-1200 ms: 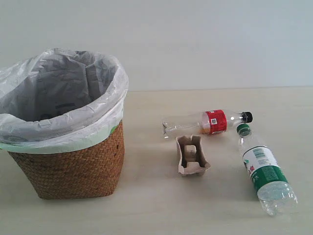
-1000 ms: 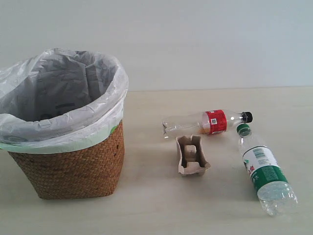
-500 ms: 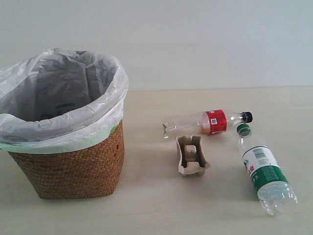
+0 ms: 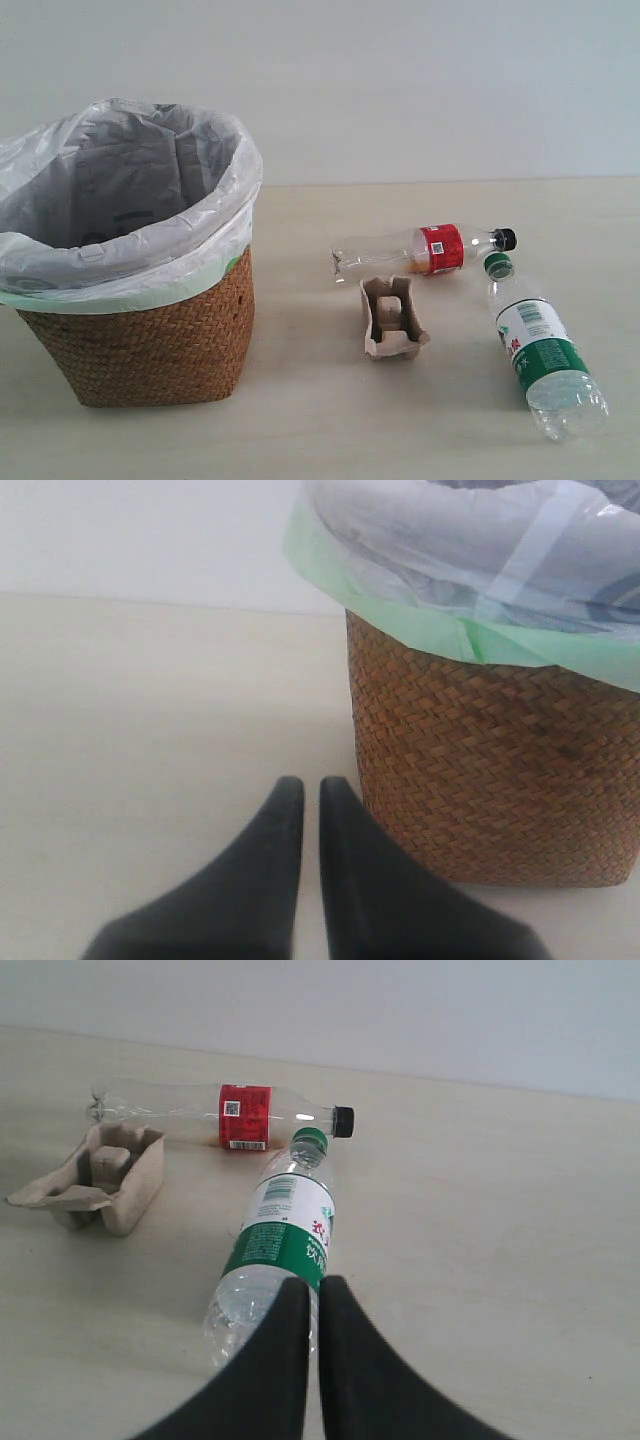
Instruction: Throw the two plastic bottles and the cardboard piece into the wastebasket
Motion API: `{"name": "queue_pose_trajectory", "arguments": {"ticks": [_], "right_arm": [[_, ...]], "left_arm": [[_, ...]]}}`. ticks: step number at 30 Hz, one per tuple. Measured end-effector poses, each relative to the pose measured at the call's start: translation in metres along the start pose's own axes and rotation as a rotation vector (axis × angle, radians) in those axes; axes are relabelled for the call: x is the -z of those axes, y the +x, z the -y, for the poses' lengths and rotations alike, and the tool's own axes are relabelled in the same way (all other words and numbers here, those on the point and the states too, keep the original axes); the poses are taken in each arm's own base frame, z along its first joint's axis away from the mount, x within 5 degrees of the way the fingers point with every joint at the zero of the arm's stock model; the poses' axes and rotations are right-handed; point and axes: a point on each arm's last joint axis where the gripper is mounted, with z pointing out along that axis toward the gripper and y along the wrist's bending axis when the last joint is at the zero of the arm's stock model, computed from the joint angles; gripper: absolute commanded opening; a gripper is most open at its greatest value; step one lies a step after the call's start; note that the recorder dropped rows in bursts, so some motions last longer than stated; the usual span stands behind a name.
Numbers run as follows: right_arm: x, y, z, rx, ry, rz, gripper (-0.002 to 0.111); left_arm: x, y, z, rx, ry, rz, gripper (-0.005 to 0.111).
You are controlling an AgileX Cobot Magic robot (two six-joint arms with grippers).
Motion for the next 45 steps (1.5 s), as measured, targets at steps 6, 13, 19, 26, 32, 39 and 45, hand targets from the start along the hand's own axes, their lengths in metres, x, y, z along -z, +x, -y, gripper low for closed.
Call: {"name": "queue_pose_trajectory", "arguments": {"ticks": [6, 13, 19, 26, 32, 39, 45], "right_arm": [[0.000, 0.000, 0.000, 0.003, 0.001, 0.000, 0.001], [0.003, -0.024, 0.002, -0.064, 0.013, 0.273, 0.001], [0.016, -0.052, 0.007, -0.265, -0.001, 0.611, 0.001], [0.033, -0.075, 0.010, -0.459, -0.075, 0.802, 0.001], [0.043, -0.126, 0.009, -0.355, -0.076, 0.709, 0.001], [0.016, -0.172, 0.013, -0.289, -0.036, 0.491, 0.034], [-0.028, -0.194, 0.016, -0.287, 0.001, 0.218, 0.105]], "left_arm": [[0.000, 0.000, 0.000, 0.000, 0.000, 0.000, 0.006], [0.000, 0.000, 0.000, 0.000, 0.000, 0.000, 0.006], [0.000, 0.000, 0.000, 0.000, 0.000, 0.000, 0.006], [0.000, 0.000, 0.000, 0.000, 0.000, 0.000, 0.006], [0.000, 0.000, 0.000, 0.000, 0.000, 0.000, 0.006], [0.000, 0.000, 0.000, 0.000, 0.000, 0.000, 0.006], [0.000, 0.000, 0.000, 0.000, 0.000, 0.000, 0.006]]}}
